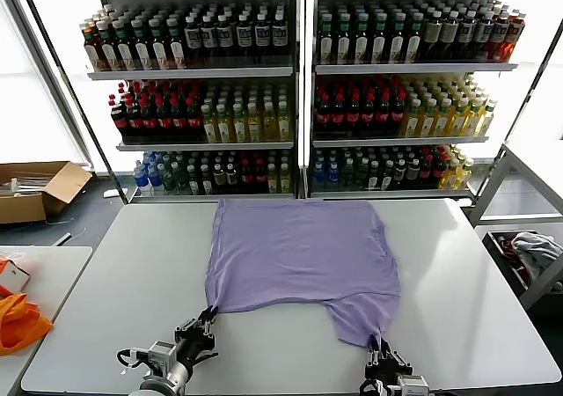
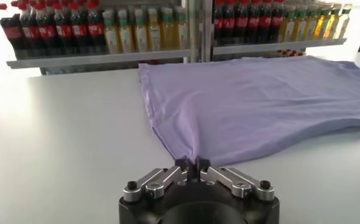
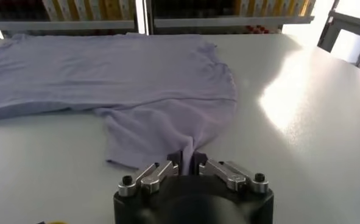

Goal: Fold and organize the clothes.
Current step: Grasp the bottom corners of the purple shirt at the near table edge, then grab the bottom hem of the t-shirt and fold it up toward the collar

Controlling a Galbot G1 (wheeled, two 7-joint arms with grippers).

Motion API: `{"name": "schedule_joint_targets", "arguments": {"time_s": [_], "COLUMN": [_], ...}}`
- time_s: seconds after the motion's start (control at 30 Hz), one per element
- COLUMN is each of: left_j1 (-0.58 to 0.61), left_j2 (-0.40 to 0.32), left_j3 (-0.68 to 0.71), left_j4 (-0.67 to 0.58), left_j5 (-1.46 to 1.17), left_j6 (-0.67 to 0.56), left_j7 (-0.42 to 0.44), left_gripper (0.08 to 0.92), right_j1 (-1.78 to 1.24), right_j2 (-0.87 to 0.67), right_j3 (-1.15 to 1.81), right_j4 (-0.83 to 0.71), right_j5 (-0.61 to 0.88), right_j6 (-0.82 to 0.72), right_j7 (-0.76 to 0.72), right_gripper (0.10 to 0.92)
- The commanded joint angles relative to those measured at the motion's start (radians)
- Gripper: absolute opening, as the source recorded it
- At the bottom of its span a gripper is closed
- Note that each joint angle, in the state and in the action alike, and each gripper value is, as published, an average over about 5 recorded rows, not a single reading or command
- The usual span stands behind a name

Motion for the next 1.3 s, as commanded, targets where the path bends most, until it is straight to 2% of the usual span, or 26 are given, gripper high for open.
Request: {"name": "schedule_joint_targets", "arguments": {"time_s": [0.03,0.23,0.47,0.6,0.9,1.3], "left_j1": [0.001,-0.014,-0.033,-0.055,-0.138,-0.356], "left_j2": [-0.001,-0.016,-0.03,-0.032,-0.029,-0.02], "left_j3": [0.001,-0.01,-0.043,-0.054,-0.042,0.045], "left_j4": [0.002,-0.017,-0.095,-0.09,-0.029,0.208], "left_j5": [0.002,-0.013,-0.073,-0.09,-0.116,-0.11], "left_j6": [0.002,-0.057,-0.115,-0.146,-0.161,-0.159], "left_j7": [0.001,-0.004,-0.02,-0.021,-0.017,-0.031], "left_gripper": [0.092,0.088,0.087,0.087,0.087,0.087], "right_j1": [-0.003,0.028,0.097,0.15,0.323,0.538], "right_j2": [-0.004,0.003,0.018,0.028,0.075,0.066], "right_j3": [-0.003,0.01,0.033,0.049,0.042,0.019], "right_j4": [0.01,0.029,0.031,0.002,-0.132,-0.369], "right_j5": [0.0,-0.01,-0.034,-0.058,-0.151,-0.187], "right_j6": [0.005,0.05,0.103,0.134,0.18,0.145], "right_j7": [-0.003,-0.041,-0.082,-0.096,-0.096,-0.116], "right_gripper": [0.12,0.12,0.12,0.12,0.12,0.12]}}
